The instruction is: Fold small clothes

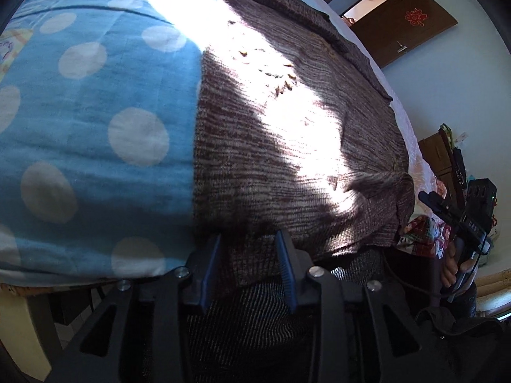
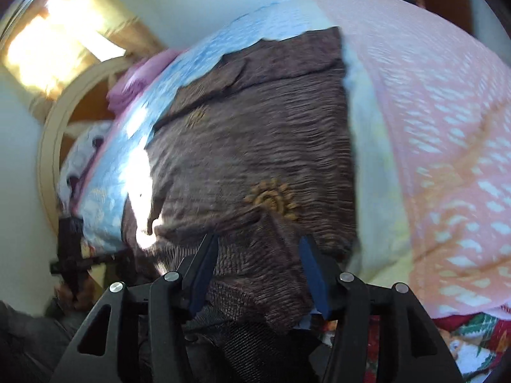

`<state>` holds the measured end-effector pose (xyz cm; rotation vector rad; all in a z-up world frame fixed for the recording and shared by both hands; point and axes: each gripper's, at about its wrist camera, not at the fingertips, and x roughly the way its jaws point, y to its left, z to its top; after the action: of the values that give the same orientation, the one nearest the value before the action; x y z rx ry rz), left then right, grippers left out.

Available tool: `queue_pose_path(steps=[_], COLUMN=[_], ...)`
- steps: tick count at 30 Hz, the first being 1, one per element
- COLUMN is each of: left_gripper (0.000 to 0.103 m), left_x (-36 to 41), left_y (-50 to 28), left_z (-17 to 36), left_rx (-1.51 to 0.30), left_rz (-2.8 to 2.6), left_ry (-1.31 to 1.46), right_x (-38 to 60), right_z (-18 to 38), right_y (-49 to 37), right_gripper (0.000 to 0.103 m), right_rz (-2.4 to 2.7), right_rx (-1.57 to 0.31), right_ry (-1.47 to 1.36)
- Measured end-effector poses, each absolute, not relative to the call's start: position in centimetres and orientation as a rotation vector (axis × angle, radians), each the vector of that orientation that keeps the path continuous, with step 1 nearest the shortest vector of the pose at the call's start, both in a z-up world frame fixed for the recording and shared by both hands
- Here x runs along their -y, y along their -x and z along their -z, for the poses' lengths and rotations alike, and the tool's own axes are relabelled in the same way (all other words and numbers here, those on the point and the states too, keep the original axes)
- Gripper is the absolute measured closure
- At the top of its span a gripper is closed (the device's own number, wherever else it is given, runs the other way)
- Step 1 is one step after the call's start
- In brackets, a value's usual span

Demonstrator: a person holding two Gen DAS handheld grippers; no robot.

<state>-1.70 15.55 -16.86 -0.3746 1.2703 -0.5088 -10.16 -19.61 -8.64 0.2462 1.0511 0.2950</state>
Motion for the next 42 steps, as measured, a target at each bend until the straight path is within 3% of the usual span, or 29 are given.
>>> queue_pose_path(steps=[5,6,8,10,11,23,34,37,39,42], left_gripper=[0.068,0.068,0.069,0.097,0.103,0.103,0.101,0.1,0.094,0.087], left_x=[-16.1,-16.2,-16.2,-16.0,-16.2,-16.0,-16.7,-16.4,-16.7,-17.6], left_y=[1.8,1.8,1.9,1.9,1.9,-2.7,-5.0,-4.1,-3.6,-3.1], left_z=[17.7,17.8,17.8,17.7,17.8,10.1,10.9,11.3,11.4,11.8], left_rx=[-1.277,-1.275,-1.264,-1.265,-1.277,-1.054,-1.051,-1.067,-1.062,-1.056], left_rz=[0.516,0.516,0.518,0.523,0.542,0.526,0.467,0.466,0.464,0.458], left_ry=[0.451,0.468,0.482,0.463,0.479,0.374,0.231,0.163,0.134,0.143], right_x=[16.6,16.7,17.1,18.7,19.5,24.5,26.1,26.4,26.6,23.0], right_z=[12.1,12.4,12.2,11.2,10.4,2.0,6.8,8.7,8.1,5.2], right_y=[9.7,9.8,10.1,10.1,10.3,5.8,-6.2,-7.8,-7.1,-4.4], right_gripper=[0.05,0.055,0.097,0.097,0.097,0.097,0.097,0.087,0.079,0.063], right_rz=[-0.199,-0.19,-0.166,-0.192,-0.208,-0.28,-0.104,-0.023,0.036,0.091], right_rx=[-1.15,-1.148,-1.142,-1.136,-1.12,-0.89,-0.959,-1.049,-1.009,-0.878], right_ry=[-0.011,0.001,0.018,-0.096,-0.152,-0.427,-0.455,-0.43,-0.439,-0.216])
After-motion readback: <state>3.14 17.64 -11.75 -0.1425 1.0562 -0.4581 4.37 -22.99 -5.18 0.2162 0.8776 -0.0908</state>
